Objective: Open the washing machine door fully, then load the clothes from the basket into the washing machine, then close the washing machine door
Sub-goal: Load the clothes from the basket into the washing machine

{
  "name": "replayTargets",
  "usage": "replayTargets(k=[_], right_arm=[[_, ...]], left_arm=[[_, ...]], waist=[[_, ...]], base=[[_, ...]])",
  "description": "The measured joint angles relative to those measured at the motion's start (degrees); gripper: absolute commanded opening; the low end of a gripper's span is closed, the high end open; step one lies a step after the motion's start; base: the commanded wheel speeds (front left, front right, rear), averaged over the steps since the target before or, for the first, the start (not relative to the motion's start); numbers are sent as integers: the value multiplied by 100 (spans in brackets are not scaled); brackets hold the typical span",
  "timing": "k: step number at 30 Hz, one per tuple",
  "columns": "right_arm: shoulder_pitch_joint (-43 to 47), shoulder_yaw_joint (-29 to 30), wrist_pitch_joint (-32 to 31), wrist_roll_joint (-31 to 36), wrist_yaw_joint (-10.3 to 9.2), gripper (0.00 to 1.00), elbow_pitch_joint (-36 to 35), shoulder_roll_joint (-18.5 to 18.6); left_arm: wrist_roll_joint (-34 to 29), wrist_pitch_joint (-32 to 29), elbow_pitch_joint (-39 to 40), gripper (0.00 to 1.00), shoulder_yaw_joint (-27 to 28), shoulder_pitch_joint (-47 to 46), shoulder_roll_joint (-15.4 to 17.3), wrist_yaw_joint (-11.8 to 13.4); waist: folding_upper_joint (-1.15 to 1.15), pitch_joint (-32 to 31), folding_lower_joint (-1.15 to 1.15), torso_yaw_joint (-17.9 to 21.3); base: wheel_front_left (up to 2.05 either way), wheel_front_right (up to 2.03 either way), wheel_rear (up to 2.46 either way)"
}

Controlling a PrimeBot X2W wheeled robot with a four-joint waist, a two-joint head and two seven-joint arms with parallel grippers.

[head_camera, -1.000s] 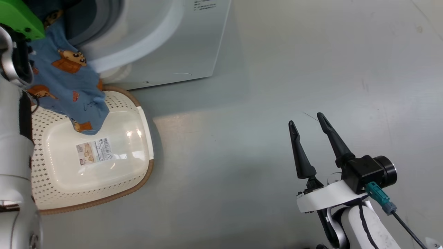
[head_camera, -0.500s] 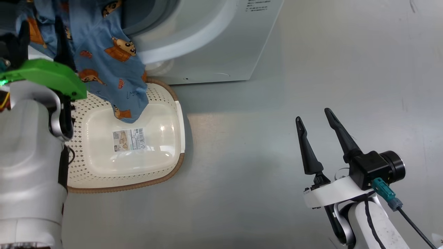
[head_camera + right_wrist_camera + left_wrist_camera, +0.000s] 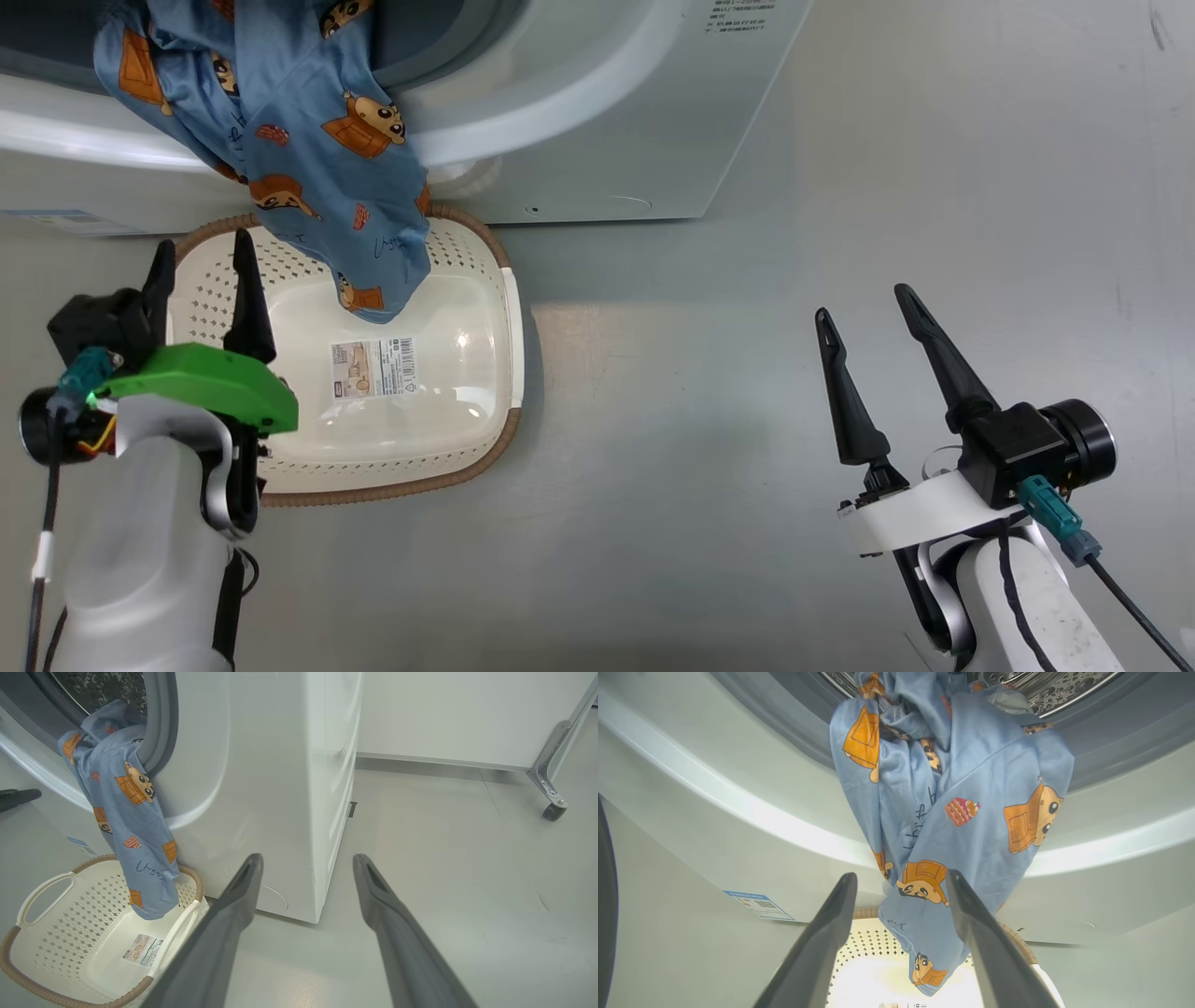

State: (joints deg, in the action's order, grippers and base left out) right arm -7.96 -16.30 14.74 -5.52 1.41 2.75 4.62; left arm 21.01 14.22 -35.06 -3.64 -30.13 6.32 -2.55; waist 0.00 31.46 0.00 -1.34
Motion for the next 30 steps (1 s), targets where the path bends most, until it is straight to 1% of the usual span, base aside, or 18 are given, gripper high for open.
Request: replayTargets(k=[12, 16, 23, 30], right_arm=[[-10, 108, 0, 119, 40, 100, -67, 59], [-26, 129, 0, 152, 52, 100, -86, 57], [-97, 162, 0, 162, 51, 100, -97, 45], [-103, 138, 0, 164, 58, 100, -125, 30]], left_arm=[[40, 7, 862, 100, 104, 969, -22, -4], [148, 7, 1148, 100, 170, 1235, -22, -4], [180, 7, 1631, 100, 178, 1552, -27, -25], [352, 20, 2094, 100, 182, 1778, -129, -74]], waist=[[0, 97, 0, -57], [0, 174, 0, -56], [0, 240, 0, -59], [0, 325, 0, -20]], base=[[0, 0, 0], [0, 0, 0], [0, 0, 0], [0, 0, 0]])
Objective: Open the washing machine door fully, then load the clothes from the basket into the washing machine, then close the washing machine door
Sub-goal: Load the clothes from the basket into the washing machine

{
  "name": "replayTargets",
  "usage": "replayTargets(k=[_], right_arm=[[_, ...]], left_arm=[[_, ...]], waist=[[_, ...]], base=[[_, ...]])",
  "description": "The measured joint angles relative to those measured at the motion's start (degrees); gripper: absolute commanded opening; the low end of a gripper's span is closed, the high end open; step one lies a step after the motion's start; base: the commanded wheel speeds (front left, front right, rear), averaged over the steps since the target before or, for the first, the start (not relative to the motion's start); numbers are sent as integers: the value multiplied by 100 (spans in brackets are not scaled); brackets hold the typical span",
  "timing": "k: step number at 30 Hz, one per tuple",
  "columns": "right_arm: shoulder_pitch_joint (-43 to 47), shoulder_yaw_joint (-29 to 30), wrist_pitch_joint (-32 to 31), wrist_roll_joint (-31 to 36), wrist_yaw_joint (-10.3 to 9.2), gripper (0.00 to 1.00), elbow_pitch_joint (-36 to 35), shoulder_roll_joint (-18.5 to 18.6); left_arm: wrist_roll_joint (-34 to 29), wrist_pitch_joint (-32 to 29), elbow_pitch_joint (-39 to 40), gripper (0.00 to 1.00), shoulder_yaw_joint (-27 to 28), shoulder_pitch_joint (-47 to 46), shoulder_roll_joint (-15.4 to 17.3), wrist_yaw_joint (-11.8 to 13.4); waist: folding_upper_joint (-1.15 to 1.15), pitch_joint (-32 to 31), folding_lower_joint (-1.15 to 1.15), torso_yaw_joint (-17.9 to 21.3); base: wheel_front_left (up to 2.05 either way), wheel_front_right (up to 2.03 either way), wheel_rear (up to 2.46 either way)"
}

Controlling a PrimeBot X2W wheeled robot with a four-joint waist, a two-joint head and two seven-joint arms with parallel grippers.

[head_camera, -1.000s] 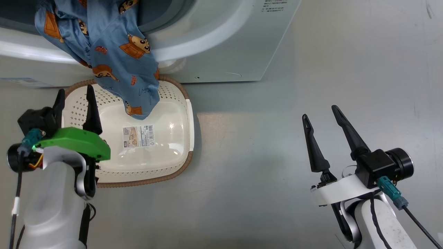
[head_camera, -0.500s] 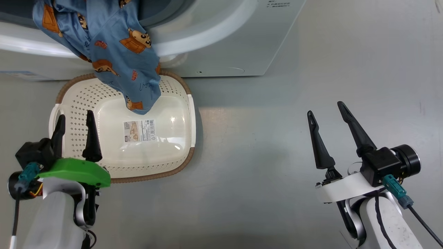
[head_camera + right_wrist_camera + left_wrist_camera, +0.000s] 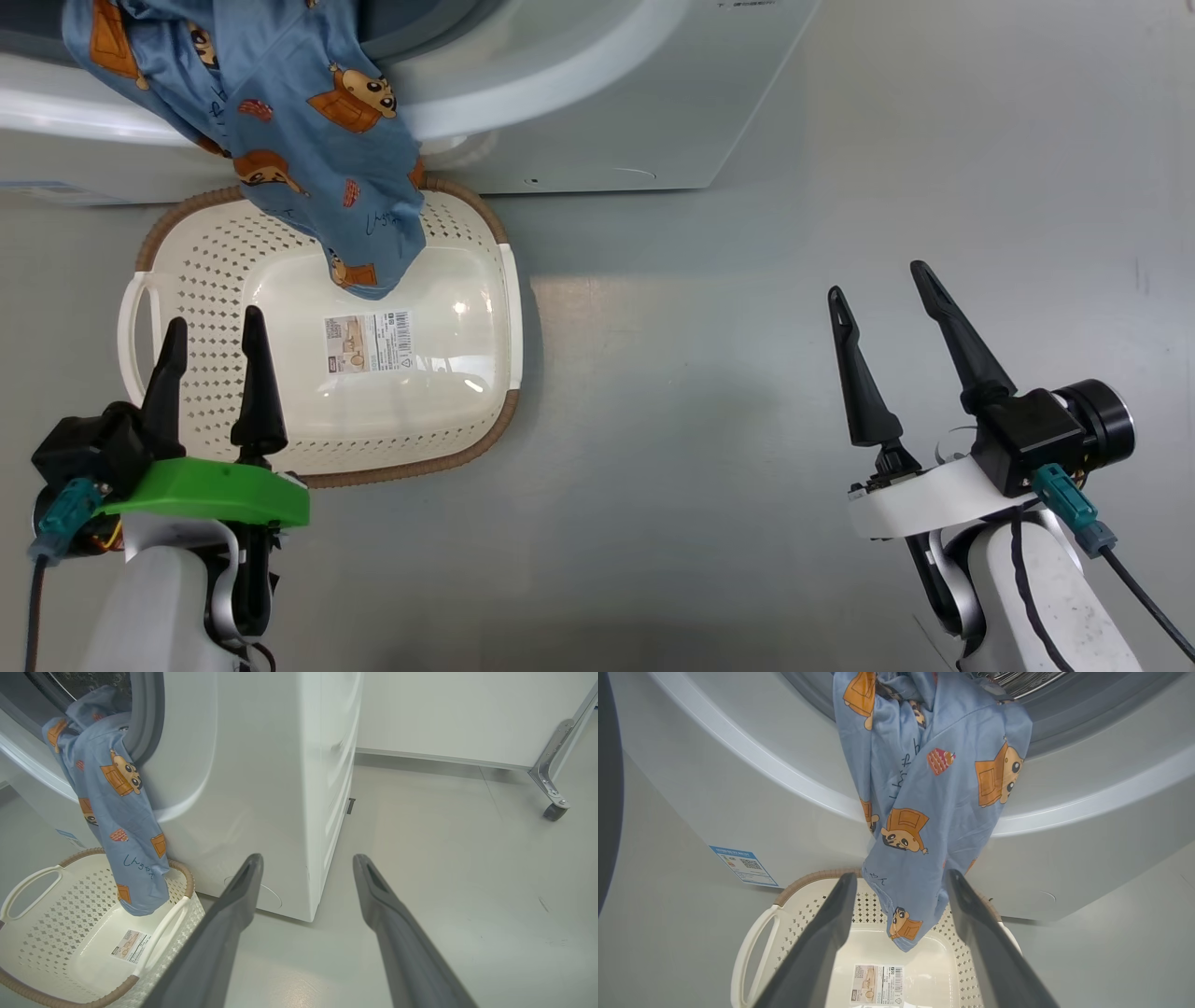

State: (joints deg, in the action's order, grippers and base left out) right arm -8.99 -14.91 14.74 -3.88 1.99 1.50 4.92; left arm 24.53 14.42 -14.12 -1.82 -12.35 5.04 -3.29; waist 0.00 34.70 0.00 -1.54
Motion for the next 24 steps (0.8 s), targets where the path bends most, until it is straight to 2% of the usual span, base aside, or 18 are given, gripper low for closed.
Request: replayTargets(k=[5, 11, 24], right_arm=[[-73, -78, 0, 9, 52, 100, 2, -47], [-182, -200, 0, 43, 94, 100, 4, -104], [-243, -385, 0, 36, 93, 100, -7, -143]], left_arm=[[188, -32, 167, 100, -5, 2, -10, -124], [770, -315, 148, 100, 35, -52, -45, -249], [1065, -667, -537, 100, 323, -807, 263, -323]], waist=[[0, 64, 0, 75], [0, 147, 0, 282], [0, 367, 0, 896]], base=[[0, 0, 0], [0, 0, 0], [0, 0, 0]])
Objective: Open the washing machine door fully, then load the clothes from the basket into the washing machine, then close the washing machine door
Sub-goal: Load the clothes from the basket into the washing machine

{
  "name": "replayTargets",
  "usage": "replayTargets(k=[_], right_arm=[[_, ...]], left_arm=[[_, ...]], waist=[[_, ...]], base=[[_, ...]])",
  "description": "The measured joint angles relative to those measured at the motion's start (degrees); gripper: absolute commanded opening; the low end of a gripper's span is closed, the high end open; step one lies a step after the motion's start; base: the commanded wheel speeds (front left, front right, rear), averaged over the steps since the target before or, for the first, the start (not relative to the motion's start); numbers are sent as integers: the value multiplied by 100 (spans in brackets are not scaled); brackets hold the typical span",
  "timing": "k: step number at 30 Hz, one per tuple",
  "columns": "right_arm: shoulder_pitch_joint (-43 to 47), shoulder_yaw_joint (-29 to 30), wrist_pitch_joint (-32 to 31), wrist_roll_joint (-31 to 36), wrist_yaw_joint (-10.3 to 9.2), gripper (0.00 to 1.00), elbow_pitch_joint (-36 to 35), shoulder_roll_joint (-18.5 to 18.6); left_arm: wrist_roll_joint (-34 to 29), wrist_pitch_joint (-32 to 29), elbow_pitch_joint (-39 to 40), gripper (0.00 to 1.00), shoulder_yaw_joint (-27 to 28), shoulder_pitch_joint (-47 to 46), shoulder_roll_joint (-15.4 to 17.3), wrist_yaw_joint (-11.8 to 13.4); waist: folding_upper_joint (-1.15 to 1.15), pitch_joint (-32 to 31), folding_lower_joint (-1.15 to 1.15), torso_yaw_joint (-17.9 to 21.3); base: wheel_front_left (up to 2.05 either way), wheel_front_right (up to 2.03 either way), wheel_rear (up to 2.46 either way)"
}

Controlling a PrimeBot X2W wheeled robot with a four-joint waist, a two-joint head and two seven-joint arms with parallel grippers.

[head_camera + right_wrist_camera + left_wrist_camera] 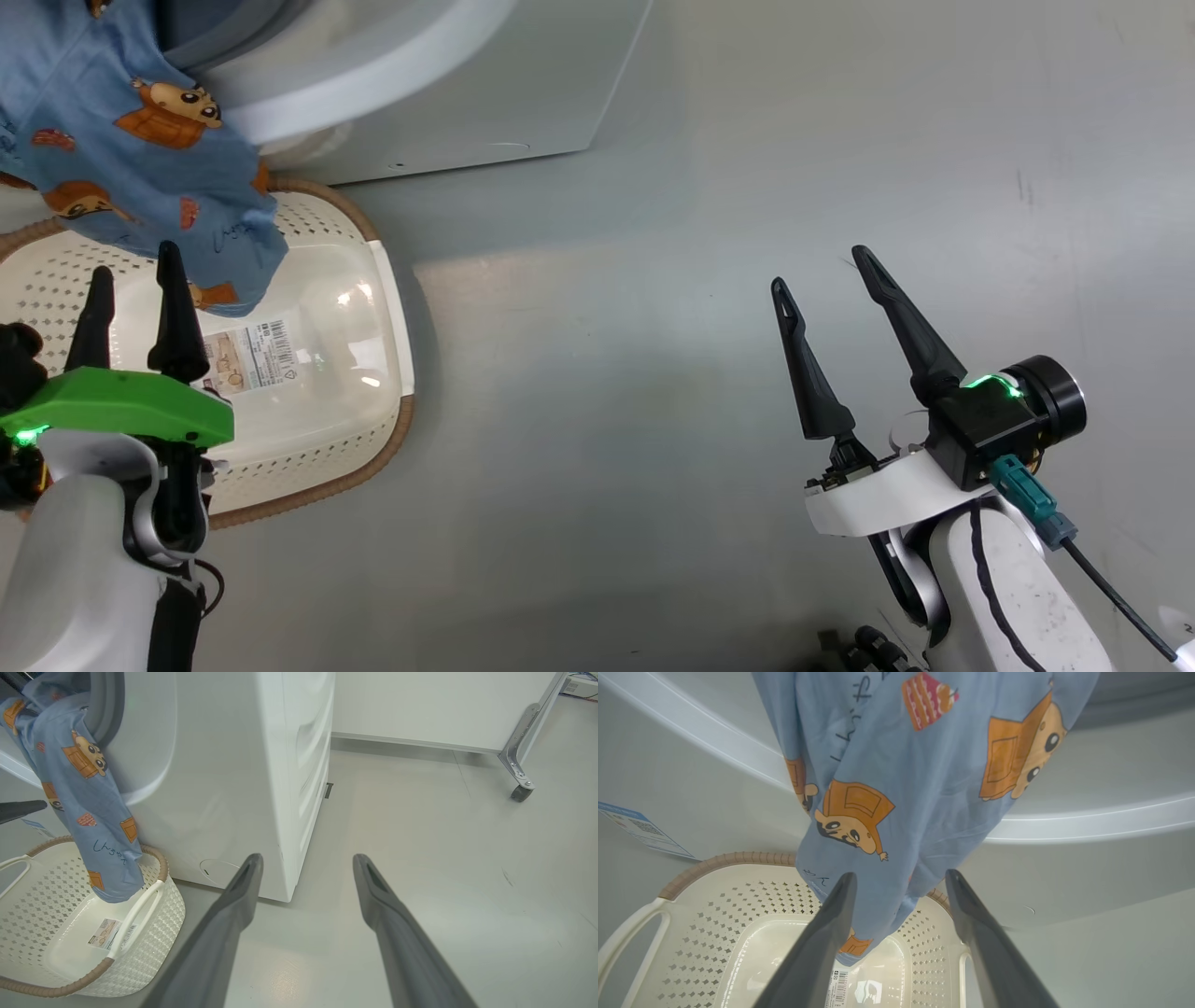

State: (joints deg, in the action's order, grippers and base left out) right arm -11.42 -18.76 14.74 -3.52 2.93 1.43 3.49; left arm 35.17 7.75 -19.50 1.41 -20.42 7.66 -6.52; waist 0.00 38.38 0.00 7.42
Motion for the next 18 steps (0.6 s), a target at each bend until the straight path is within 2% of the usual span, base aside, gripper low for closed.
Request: replayTargets(k=[9, 18], right_arm=[[-9, 30, 0, -4, -65, 100, -137, -12], [-89, 19, 0, 12, -112, 100, -192, -20]], left_arm=[[32, -121, -355, 100, 8, -626, 177, -3], [209, -105, -868, 100, 218, -1202, 333, -5]], waist=[[0, 357, 0, 303], [0, 715, 0, 359]], base=[[0, 0, 0], [0, 0, 0]])
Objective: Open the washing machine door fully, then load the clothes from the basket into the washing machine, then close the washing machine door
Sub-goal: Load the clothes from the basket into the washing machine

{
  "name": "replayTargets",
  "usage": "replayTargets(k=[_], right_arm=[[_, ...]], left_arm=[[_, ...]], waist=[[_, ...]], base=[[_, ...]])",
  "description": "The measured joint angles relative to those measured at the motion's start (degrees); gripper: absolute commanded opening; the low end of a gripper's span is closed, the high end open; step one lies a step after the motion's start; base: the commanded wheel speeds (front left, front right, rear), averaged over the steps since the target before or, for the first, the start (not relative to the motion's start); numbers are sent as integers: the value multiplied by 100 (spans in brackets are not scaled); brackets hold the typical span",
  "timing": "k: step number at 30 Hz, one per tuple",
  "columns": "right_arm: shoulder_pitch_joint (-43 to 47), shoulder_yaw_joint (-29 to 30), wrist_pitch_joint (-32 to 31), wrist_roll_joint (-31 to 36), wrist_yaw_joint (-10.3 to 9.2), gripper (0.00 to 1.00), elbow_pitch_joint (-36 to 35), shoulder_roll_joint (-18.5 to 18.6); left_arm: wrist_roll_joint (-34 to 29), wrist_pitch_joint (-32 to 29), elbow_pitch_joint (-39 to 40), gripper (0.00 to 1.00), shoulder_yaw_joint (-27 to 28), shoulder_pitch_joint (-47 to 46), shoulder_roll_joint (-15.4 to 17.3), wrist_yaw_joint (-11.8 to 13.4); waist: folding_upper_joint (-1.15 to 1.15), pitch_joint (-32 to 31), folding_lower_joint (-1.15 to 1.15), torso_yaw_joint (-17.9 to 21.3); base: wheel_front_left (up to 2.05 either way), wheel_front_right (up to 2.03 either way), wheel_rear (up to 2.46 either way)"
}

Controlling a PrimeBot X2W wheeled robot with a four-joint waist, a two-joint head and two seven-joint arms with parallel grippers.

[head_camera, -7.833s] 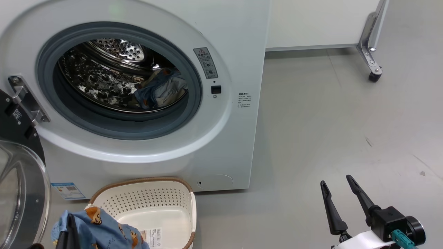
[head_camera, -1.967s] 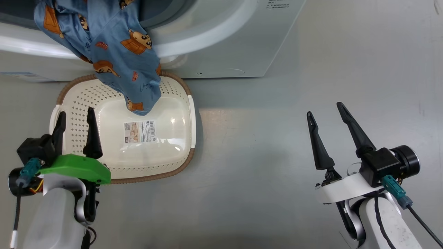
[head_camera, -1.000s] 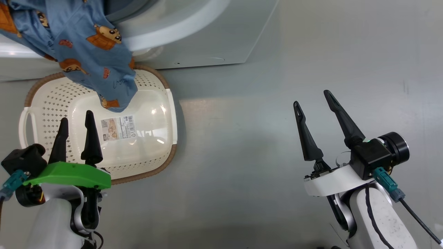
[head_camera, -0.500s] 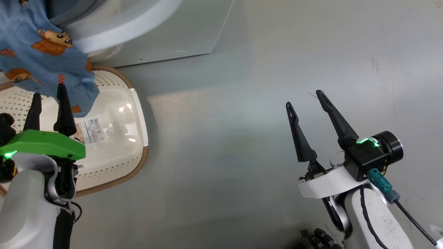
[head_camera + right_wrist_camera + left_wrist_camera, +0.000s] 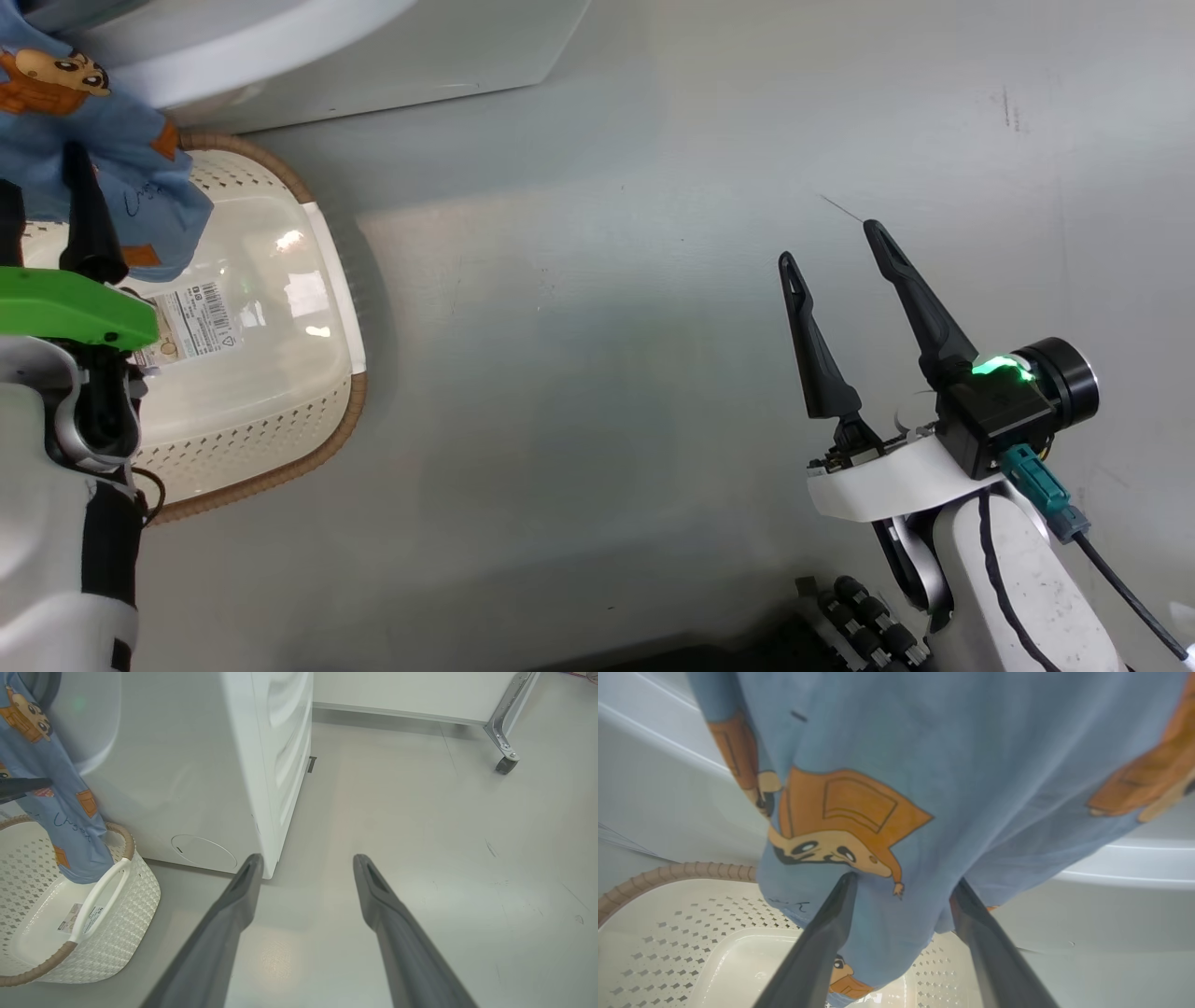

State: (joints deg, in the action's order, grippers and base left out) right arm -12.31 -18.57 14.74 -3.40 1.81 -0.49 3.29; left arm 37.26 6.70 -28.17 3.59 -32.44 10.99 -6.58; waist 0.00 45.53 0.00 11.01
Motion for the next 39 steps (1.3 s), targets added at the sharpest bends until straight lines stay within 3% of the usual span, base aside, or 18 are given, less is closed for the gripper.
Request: replayTargets(k=[8, 9, 10, 11, 12, 19, 26, 39], right_arm=[[-42, -33, 0, 1, -38, 100, 1, -7], [-42, -33, 0, 1, -44, 100, 2, -7], [-42, -33, 0, 1, -44, 100, 2, -8], [-42, -33, 0, 1, -44, 100, 4, -7], [-42, -33, 0, 1, -45, 100, 5, -7], [-42, 12, 0, 1, -96, 100, 20, -8], [-48, 66, 0, -11, -136, 100, 80, -9], [-62, -212, 0, -341, -85, 100, 276, -5]], left_arm=[[-3, 261, -323, 100, 42, -402, 97, -1], [-2, 315, -338, 90, 43, -408, 92, -1], [-3, 368, -368, 37, 43, -422, 91, -1], [-4, 404, -408, 15, 41, -437, 91, -1], [-10, 424, -449, 0, 40, -460, 91, -1], [-121, 633, -615, 0, -42, -487, 97, -2], [-119, 759, -412, 0, -41, -561, -101, -53], [-114, 776, 950, 0, 380, -370, -68, -54]], waist=[[0, 82, 0, 7], [0, 87, 0, 7], [0, 90, 0, 6], [0, 92, 0, 5], [0, 93, 0, 4], [0, 66, 0, -39], [0, -73, 0, -191], [0, -592, 0, -435]], base=[[0, 0, 0], [0, 0, 0], [0, 0, 0], [0, 0, 0], [0, 0, 0], [0, 0, 0], [0, 0, 0], [0, 0, 0]])
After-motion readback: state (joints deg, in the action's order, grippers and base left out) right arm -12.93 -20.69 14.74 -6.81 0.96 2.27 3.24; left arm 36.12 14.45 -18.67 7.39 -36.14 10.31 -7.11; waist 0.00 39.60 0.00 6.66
